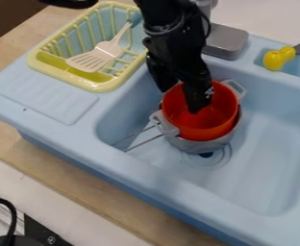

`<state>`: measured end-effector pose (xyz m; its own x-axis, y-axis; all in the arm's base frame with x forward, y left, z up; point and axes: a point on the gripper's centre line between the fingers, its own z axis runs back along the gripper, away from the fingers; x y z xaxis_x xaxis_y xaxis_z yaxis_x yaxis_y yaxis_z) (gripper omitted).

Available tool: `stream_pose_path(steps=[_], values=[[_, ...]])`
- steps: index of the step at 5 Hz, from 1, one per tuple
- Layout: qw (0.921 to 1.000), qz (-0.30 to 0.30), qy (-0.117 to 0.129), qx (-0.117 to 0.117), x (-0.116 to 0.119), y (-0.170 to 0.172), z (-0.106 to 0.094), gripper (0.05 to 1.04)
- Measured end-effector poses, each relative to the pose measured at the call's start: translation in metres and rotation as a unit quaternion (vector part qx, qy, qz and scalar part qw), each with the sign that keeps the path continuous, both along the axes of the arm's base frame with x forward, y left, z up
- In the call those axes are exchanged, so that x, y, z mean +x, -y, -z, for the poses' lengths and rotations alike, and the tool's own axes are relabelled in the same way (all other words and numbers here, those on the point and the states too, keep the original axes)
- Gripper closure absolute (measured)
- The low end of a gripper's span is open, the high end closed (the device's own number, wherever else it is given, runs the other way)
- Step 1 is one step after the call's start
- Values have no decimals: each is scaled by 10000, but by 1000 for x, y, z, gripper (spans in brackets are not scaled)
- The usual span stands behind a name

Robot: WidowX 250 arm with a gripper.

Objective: Move red pot to the right side of the sink

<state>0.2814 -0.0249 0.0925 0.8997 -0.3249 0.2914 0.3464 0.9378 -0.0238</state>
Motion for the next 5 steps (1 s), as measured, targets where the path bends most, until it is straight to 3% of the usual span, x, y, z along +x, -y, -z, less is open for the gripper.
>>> stream_pose_path(steps=[1,3,5], values=[[9999,19,19,133,-1,3,1,87],[9999,58,45,126,0,8,1,135],[10000,-11,6,89,-2,9,9,686]])
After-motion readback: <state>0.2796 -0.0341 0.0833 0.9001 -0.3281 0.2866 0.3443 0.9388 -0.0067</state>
